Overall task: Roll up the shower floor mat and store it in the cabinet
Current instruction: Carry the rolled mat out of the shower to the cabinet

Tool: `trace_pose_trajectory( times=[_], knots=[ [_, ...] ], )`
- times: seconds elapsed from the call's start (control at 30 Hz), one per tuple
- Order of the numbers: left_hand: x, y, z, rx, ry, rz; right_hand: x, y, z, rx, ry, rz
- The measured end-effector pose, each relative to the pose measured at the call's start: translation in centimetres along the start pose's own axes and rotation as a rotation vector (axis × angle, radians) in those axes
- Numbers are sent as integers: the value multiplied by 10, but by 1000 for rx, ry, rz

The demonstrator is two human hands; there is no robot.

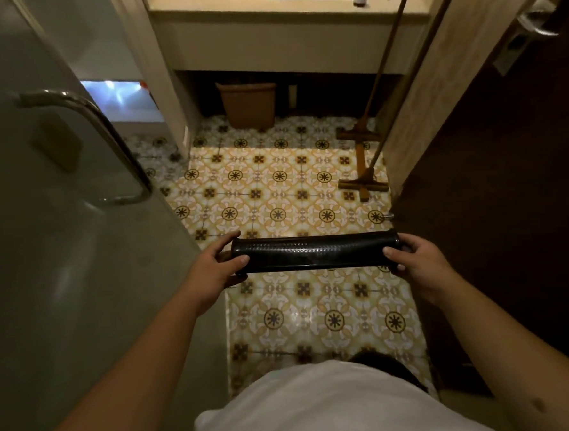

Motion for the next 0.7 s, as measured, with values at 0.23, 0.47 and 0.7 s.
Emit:
trace_pose_trajectory(
  times=[0.23,0.47,0.7],
  knots=[
    [-19,-40,32,-84,33,-1,26,-69,-41,84,25,-31],
    [-38,-93,51,-209,60,10,46,-172,-72,204,36,-73],
    [-70,-168,55,-392,142,41,103,-306,-120,407,118,-76]
  ],
)
Point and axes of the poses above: each hand's wrist, its own y-axis away from the middle knuckle, its own z-axis out of the back of the hand, x = y × z, the point moved 7 cm from there along -y, towards the middle knuckle, and after that the axes turned 7 degrees about -y, right-handed, at the moved point
